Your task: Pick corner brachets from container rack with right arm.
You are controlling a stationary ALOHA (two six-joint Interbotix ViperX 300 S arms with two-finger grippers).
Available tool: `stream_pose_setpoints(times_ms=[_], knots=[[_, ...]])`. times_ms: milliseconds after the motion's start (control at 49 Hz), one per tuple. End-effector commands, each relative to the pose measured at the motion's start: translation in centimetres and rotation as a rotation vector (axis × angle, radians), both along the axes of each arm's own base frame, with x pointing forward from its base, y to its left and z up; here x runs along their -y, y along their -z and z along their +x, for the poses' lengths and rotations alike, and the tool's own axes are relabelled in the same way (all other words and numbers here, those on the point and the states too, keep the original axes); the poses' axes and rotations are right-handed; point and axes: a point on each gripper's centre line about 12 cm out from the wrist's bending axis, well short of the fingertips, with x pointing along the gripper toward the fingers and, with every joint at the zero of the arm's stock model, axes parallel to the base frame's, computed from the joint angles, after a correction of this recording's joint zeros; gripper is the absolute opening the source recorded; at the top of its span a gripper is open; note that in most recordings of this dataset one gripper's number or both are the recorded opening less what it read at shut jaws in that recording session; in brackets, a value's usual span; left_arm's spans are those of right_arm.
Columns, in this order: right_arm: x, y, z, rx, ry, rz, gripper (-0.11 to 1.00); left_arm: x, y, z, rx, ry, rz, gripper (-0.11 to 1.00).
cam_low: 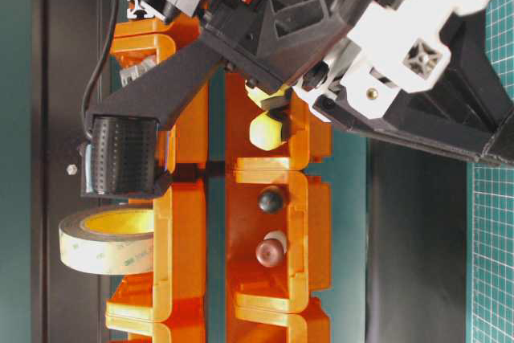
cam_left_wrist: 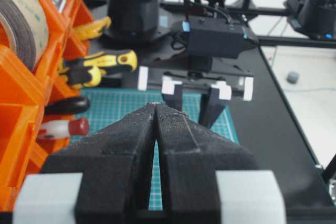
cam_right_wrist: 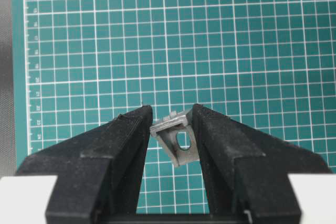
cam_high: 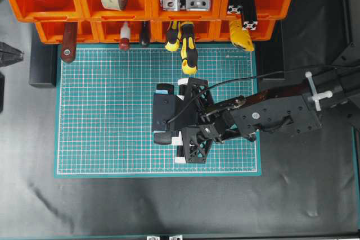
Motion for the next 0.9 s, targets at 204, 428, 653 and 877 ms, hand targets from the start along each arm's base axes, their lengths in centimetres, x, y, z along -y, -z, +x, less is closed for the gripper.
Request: stream_pose_setpoints(times_ms=[204, 428, 653, 877], knots=[[-0.1, -1.4, 0.8, 0.049, -0.004, 0.014, 0.36, 0.0, -1.5, 0.1, 0.035, 0.001, 0.0, 0.01], [-0.2, -1.5, 0.8, 0.05, -0.007, 0.013, 0.79, 0.0, -1.5, 0.1, 0.037, 0.001, 0.0, 0.01], [-0.4, -2.0, 0.8, 0.062, -0.009, 0.018, 0.78, 0.0, -1.5, 0.1, 0.035, 0.001, 0.0, 0.01], [-0.6, -4.4, 0.1, 0.114, -0.018, 0.032, 0.78, 0.0, -1.6, 0.0, 0.041, 0.001, -0.002, 0.01]])
